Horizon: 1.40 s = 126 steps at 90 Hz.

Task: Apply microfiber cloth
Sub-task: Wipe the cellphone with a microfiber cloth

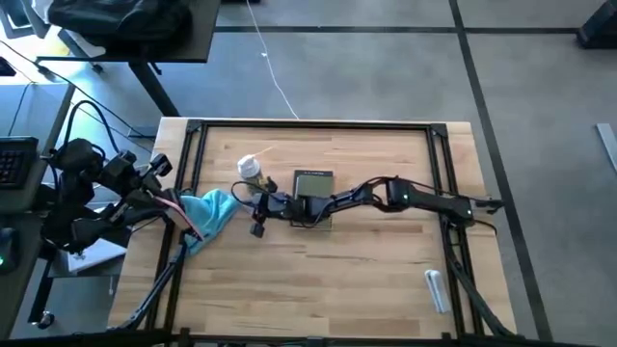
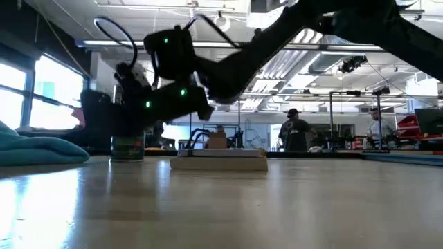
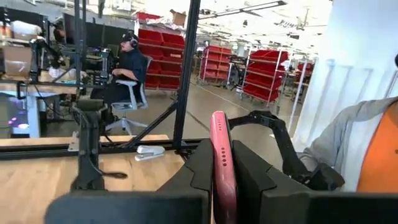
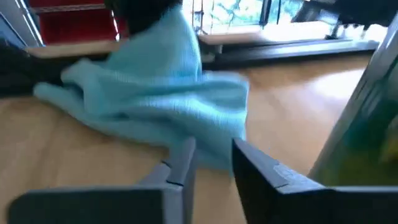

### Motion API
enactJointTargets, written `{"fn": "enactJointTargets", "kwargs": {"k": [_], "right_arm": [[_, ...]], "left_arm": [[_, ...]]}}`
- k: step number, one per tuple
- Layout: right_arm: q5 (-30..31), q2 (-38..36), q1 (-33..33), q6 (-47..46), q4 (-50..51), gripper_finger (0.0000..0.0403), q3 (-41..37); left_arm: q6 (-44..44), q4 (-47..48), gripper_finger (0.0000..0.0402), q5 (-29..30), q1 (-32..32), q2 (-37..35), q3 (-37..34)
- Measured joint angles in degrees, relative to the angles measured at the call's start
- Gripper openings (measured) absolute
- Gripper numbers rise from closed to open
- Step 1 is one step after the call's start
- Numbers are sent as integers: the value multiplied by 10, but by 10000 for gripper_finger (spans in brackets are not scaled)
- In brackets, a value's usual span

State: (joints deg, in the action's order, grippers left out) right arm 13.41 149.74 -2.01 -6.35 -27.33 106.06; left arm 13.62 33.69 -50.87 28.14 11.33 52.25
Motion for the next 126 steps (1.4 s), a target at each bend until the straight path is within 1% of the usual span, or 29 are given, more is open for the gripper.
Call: {"fn": "enactJointTargets", "kwargs": {"k": [8,16,25,34,42,49,66,81,87,98,108,117,126], "right_arm": [[22,5,-2,-28,-7,129,0],[32,7,-2,-40,-13,150,0],[32,8,-1,-38,-12,164,0],[25,8,1,-37,-21,169,0],[14,17,1,-37,-42,169,6],[-1,40,1,-30,-41,169,38],[4,90,0,-1,20,169,145],[16,105,2,13,77,169,209],[13,115,8,6,97,169,221],[-11,133,20,-26,122,169,227],[-15,134,21,-26,146,168,229],[-13,133,20,-26,162,152,230],[-15,133,20,-25,171,108,230]], "left_arm": [[-8,0,10,13,0,0,0],[-18,-1,10,25,0,0,0],[-26,-1,10,37,0,0,0],[-29,-3,10,45,0,0,0],[-28,-6,10,56,0,0,-2],[-24,-18,10,56,0,0,-16],[28,-67,10,62,0,1,-81],[32,-71,10,62,0,0,-100],[33,-70,10,62,0,0,-102],[33,-71,10,61,0,0,-102],[37,-71,10,60,0,0,-102],[33,-70,10,60,0,0,-102],[33,-70,10,60,0,0,-102]]}}
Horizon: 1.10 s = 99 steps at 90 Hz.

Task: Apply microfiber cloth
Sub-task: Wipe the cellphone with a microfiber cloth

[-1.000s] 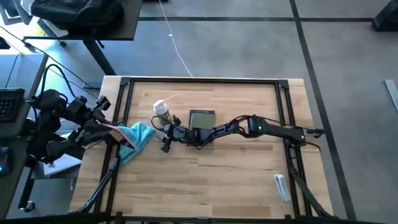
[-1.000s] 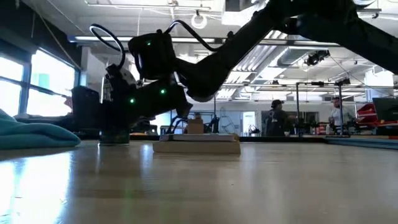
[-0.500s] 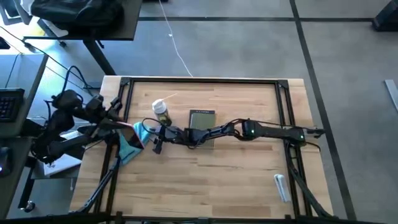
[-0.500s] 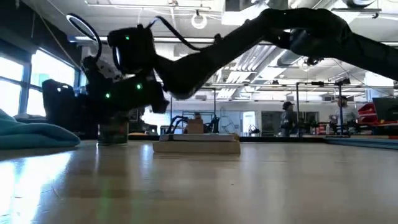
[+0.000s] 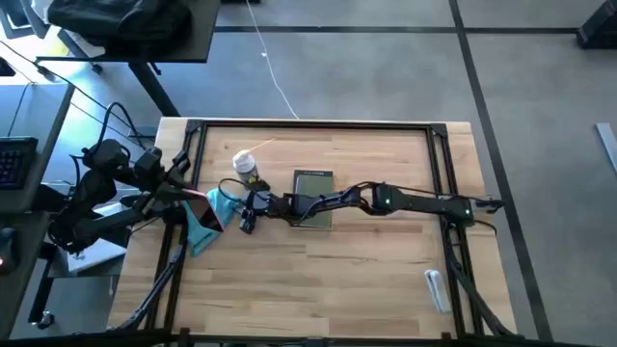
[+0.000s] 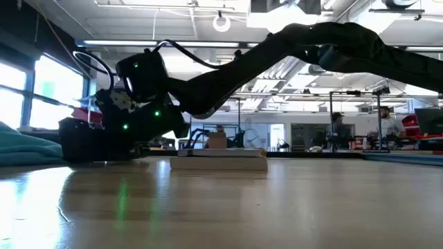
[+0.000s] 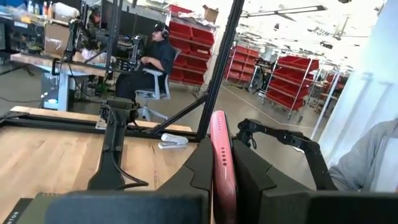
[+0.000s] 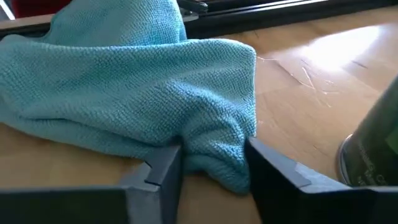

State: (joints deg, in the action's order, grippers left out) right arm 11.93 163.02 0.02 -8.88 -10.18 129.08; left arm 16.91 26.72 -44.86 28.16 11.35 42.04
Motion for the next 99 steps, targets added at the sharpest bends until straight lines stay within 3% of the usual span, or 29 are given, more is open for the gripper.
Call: {"fn": "enactJointTargets", "kwargs": {"k": [13,30,41,59,80,92,99], "right_arm": [[-22,-5,-6,11,21,16,0],[-26,-39,-40,66,112,2,-1],[36,-86,-74,141,239,1,-3],[206,-181,-137,188,495,0,-3],[346,-278,-197,22,822,0,-3],[361,-315,-227,-115,990,0,-3],[362,-340,-246,-152,1000,0,-16]], "left_arm": [[3,0,10,0,0,0,0],[11,1,10,0,0,0,0],[25,9,10,0,0,0,0],[58,13,10,3,0,0,-38],[95,-67,10,6,-1,0,-127],[123,-149,10,0,-14,0,-175],[147,-214,10,5,-36,0,-206]]}}
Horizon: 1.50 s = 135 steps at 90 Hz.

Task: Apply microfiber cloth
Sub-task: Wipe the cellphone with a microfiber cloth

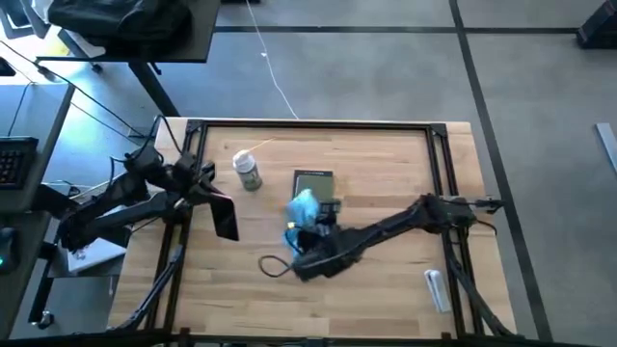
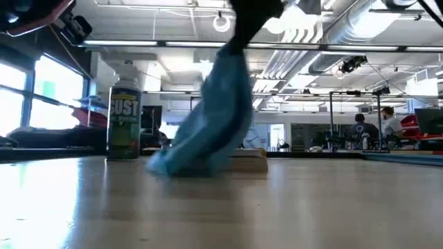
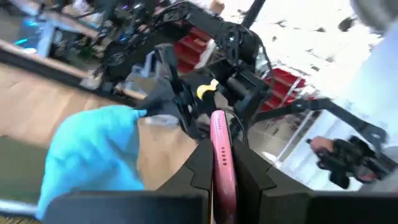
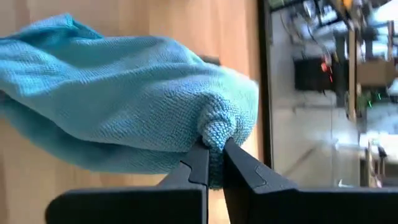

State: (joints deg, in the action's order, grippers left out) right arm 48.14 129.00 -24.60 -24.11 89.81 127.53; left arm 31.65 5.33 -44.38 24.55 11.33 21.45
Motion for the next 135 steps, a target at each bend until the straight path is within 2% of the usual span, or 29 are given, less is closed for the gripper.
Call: {"fn": "enactJointTargets", "kwargs": {"k": [7,23,36,43,57,75,84,97,113,123,135], "right_arm": [[0,-29,-17,-4,-9,0,-20],[11,-88,-41,-92,-12,0,-99],[-6,-139,-55,-170,-9,0,-181],[-25,-160,-64,-189,-44,0,-233],[-58,-196,-79,-168,-208,0,-313],[-146,-199,-80,-46,-514,0,-375],[-142,-199,-76,9,-639,0,-410],[-132,-195,-62,81,-799,0,-455],[-127,-162,-39,143,-932,0,-498],[-109,-157,-27,182,-915,0,-491],[-67,-197,-32,246,-720,0,-433]], "left_arm": [[27,-67,10,19,-31,0,-35],[69,-192,10,107,-124,3,-117],[65,-233,10,193,-218,9,-149],[43,-237,10,251,-268,17,-152],[12,-242,10,380,-358,49,-152],[30,-248,10,549,-465,143,-152],[66,-270,10,627,-520,208,-152],[108,-353,10,712,-587,305,-152],[180,-435,10,800,-632,410,-151],[239,-448,10,827,-645,466,-150],[293,-447,10,843,-655,524,-139]]}}
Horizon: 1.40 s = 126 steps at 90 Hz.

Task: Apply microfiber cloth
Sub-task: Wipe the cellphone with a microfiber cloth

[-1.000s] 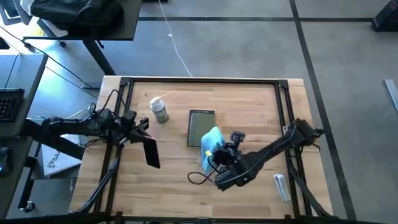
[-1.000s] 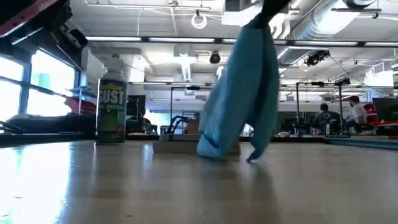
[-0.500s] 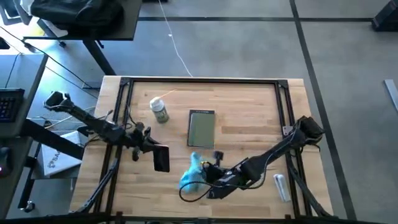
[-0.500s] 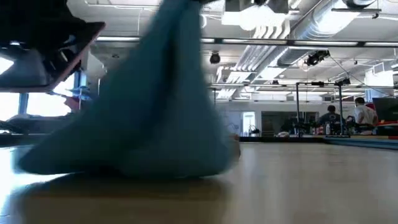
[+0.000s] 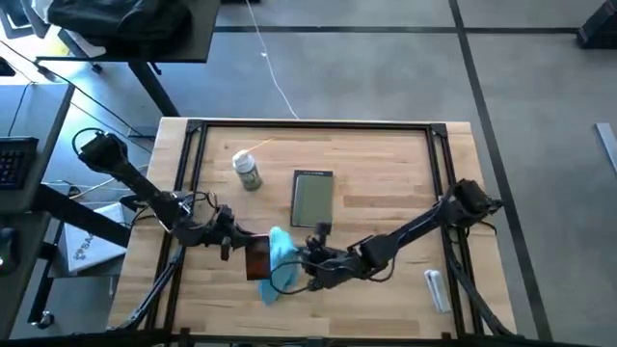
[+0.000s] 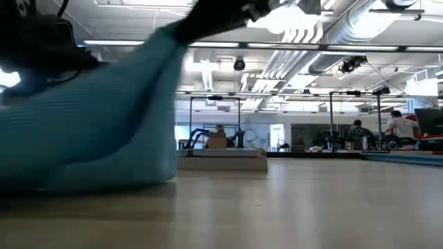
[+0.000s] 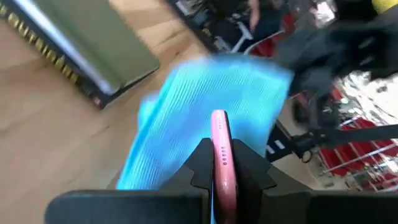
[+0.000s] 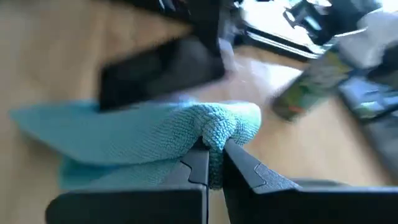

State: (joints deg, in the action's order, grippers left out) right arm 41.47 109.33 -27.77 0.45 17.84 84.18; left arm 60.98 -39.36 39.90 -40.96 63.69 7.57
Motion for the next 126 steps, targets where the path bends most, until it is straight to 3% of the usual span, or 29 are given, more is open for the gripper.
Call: {"fn": "enactJointTargets", "kwargs": {"k": [9,18,29,43,65,78,98,126], "right_arm": [[43,-32,-4,7,120,0,63],[23,-32,12,34,125,0,97],[-104,-11,40,59,52,0,88],[-262,53,72,48,-87,0,22],[-306,167,91,45,-295,0,-3],[-307,210,102,44,-374,0,2],[-245,210,111,74,-405,0,3],[-88,196,90,189,-374,0,3]], "left_arm": [[43,-1,10,14,1,41,10],[123,0,10,49,12,83,17],[167,-6,10,57,27,127,27],[174,-17,10,53,44,170,46],[214,-25,10,28,69,223,50],[167,-79,14,27,69,235,49],[63,-160,15,17,69,234,48],[43,-189,15,19,70,234,49]]}}
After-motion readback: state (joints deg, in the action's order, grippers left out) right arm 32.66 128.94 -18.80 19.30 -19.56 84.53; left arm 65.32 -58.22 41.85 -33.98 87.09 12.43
